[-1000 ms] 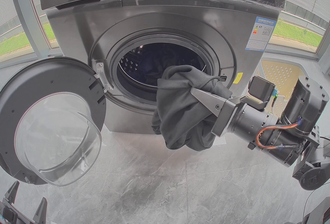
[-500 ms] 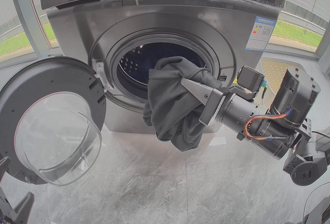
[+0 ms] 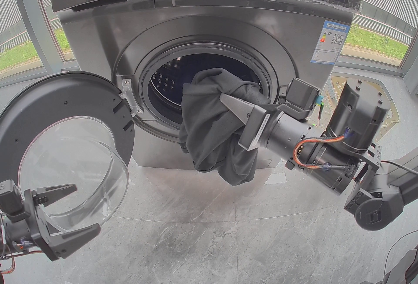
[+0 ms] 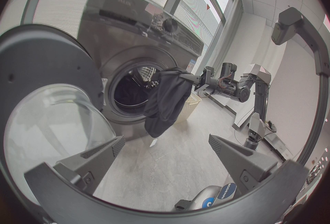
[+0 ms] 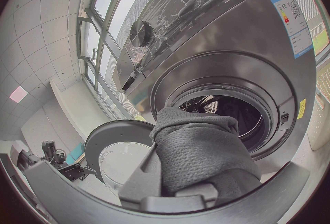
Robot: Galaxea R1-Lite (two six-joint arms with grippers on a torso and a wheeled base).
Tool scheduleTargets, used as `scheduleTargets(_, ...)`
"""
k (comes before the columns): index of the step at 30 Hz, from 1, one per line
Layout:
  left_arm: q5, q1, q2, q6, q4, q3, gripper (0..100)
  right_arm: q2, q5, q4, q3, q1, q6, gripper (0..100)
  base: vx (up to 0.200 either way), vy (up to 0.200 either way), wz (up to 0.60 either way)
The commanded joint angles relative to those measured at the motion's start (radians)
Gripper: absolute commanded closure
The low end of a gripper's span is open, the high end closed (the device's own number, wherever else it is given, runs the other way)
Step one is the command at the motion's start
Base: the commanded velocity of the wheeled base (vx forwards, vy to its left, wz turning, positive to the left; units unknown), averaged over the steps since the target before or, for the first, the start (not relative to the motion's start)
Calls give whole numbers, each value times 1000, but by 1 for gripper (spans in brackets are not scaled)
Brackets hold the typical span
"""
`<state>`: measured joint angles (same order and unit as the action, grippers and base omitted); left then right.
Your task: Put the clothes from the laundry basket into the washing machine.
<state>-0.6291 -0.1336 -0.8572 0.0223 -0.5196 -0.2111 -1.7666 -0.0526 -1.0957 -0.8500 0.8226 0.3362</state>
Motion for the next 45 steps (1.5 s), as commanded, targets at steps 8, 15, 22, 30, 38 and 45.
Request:
scheduleTargets(8,48,-142,-465,-21,-185,-82,0,-99,-3,8,-100,0,-8,100,0,0,0)
scheduleTargets(15,52,-216,-588,-4,-203,-194,0,-105,-4,8,-115,1,-8,100,0,0,0)
scheduleTargets(22,52,-244,-692,-10,-212,-266,0,-105,-4,8,-118,9,-9,100,0,0,0)
scheduleTargets(30,54,-296,-795,-4,-281,-312,0,-105,-4,5,-116,10,-9,100,0,0,0)
scheduleTargets(38,86,-337,-873,5,-301,-370,0,-102,-4,-1,-115,12,-11,100,0,0,0)
scheduleTargets(45,98,-336,-957,7,-375,-406,0,-102,-4,-4,-112,18,-11,100,0,0,0)
